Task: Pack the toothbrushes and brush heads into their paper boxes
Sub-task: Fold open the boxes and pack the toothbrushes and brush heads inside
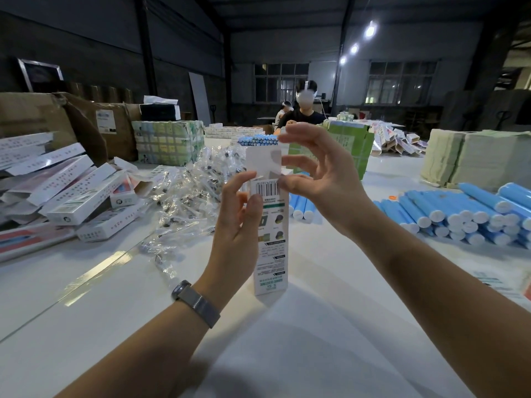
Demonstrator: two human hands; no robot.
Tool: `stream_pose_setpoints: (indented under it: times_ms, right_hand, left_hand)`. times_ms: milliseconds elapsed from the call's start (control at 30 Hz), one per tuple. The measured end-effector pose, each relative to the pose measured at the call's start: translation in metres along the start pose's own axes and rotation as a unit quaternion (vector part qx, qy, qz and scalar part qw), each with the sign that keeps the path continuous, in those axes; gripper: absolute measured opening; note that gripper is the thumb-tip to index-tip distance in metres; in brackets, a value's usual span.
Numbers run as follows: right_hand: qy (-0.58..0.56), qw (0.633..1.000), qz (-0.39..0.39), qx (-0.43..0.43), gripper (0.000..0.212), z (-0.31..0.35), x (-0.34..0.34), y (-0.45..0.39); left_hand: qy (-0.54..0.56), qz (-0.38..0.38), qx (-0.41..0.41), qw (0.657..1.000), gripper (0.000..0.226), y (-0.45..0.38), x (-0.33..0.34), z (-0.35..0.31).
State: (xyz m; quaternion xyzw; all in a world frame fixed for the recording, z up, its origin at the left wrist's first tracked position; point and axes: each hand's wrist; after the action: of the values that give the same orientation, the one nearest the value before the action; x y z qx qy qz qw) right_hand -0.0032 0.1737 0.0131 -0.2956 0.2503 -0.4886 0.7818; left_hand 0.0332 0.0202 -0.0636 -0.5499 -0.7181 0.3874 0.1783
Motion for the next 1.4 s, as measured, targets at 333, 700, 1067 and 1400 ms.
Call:
stream_pose_setpoints:
  times_ms: [333, 700, 1067, 1400]
  right_hand:
    - [0.015, 1.000, 0.013, 0.014, 0.045, 0.002, 0.000, 0.001]
    - [0.037, 0.998, 0.051, 0.001, 0.021, 0.008, 0.004, 0.001]
    - [0.135, 0.988, 0.065, -0.024, 0.018, 0.006, 0.008, 0.000]
    - [0.157, 0.985, 0.061, -0.042, 0.016, 0.010, 0.008, -0.001]
  left_hand:
    - [0.016, -0.030, -0.006, 0.999, 0.036, 0.000, 0.002, -0.003]
    - [-0.023, -0.015, 0.011, 1.000, 0.024, -0.002, -0.001, -0.008]
    - [-0.020, -0.026, 0.014, 0.999, 0.027, 0.000, 0.000, -0.004]
    - [-0.057, -0.017, 0.015, 0.998, 0.033, 0.003, 0.001, 0.001]
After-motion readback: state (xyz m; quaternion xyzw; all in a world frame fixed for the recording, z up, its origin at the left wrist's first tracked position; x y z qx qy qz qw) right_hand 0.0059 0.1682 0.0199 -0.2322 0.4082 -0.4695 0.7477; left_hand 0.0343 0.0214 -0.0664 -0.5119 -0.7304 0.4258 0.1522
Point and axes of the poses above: each hand's wrist, its own y-axis away from the middle knuckle, its own x-axis out of the palm, z = x × y, and after that the axes turned 9 degrees about -y, right-handed
